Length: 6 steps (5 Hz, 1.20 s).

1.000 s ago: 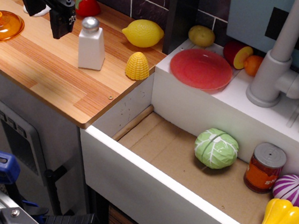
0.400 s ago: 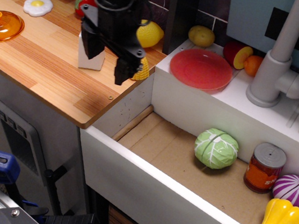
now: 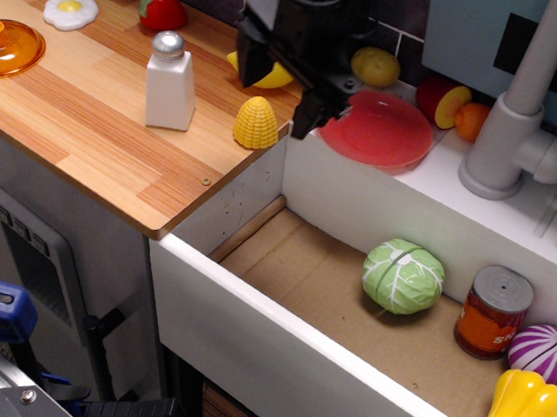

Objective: Put corn on plate

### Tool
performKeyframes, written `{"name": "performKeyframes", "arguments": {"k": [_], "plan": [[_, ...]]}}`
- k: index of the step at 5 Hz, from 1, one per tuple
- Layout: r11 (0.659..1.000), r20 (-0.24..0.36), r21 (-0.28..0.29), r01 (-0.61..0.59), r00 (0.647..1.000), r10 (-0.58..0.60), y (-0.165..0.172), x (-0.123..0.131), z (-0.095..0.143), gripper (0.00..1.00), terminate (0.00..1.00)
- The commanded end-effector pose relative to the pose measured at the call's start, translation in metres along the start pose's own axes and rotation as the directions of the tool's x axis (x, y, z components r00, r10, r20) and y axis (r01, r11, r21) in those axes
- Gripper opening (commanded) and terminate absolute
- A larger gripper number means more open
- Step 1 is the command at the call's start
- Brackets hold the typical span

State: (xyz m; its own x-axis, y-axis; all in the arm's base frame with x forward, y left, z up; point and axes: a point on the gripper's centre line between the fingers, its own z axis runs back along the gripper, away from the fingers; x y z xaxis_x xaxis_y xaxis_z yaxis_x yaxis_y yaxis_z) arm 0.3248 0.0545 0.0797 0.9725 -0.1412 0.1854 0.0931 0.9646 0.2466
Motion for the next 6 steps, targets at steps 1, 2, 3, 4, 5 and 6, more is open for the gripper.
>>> {"name": "performKeyframes", "arguments": {"k": [1,2,3,4,5,6], "plan": [[1.000,0.060,0.006,-0.003,0.998,0.002,0.022,0.022,0.000,1.00,0.00],[1.000,0.081,-0.005,0.008,0.997,-0.008,0.030,0.024,-0.012,1.00,0.00],[1.000,0.092,-0.022,0.013,0.996,-0.011,0.034,0.024,-0.026,1.00,0.00],[1.000,0.104,-0.027,0.012,0.995,-0.009,0.036,0.021,-0.035,1.00,0.00],[0.999,0.115,-0.030,0.010,0.993,-0.006,0.039,0.018,-0.045,1.00,0.00],[0.999,0.125,-0.040,0.017,0.992,-0.012,0.040,0.015,-0.054,1.00,0.00]]}}
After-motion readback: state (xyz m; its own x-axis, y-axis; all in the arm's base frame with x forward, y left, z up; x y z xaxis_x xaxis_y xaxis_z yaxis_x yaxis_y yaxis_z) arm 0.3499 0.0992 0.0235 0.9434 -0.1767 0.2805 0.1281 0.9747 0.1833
